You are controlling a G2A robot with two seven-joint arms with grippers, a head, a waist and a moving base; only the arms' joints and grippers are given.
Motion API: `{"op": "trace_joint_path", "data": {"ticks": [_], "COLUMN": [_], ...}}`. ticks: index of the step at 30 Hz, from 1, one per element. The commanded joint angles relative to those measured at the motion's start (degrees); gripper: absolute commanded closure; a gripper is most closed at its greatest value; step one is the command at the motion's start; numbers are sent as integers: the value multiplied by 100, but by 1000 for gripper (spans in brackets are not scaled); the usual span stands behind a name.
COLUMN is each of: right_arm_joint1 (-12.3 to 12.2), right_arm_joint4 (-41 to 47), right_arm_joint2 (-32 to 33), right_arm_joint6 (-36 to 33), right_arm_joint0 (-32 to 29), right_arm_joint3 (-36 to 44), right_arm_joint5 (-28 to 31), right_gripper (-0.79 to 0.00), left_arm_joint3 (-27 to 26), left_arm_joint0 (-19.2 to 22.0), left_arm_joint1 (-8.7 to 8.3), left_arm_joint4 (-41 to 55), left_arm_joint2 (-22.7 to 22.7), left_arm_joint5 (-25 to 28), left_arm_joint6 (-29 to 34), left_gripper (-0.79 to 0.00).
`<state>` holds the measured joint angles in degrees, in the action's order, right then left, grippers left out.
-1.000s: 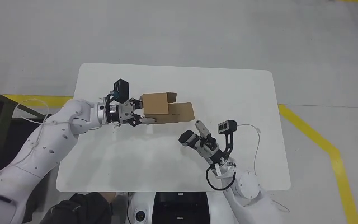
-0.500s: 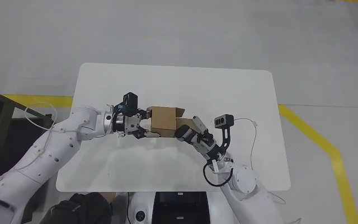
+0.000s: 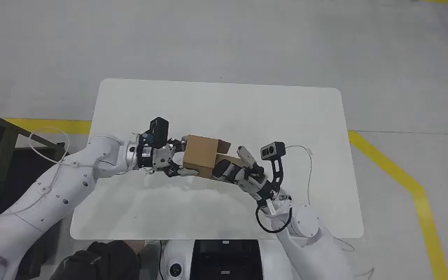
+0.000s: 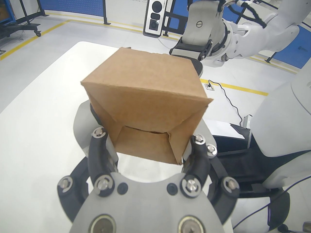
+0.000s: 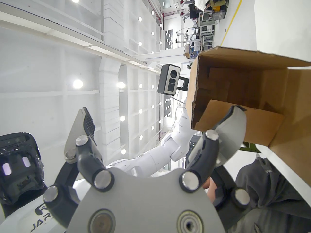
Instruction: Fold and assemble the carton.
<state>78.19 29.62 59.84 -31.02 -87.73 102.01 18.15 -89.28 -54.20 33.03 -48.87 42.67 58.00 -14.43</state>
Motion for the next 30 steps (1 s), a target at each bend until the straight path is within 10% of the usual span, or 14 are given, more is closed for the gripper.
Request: {"op": "trace_joint_path", "data": {"ticks": [1, 30], "right_arm_joint1": [-7, 0], "right_arm_joint4": [74, 552], "right_arm_joint2": [30, -101], "right_arm_joint6": [-57, -502], "right_arm_joint0": [17, 565], "right_arm_joint3": [-31, -521], "right_arm_joint5": [-4, -455], "right_gripper": [-785, -785], "left_arm_joint3": [28, 87], "left_arm_joint0": [66, 891], "left_arm_joint1": [-34, -397], "left_arm_joint4": [31, 320], "left_arm_joint2": [-76, -1239], "left_arm_joint5": [0, 0], "left_arm_joint6": [-37, -539], "left_gripper": [-643, -757]}}
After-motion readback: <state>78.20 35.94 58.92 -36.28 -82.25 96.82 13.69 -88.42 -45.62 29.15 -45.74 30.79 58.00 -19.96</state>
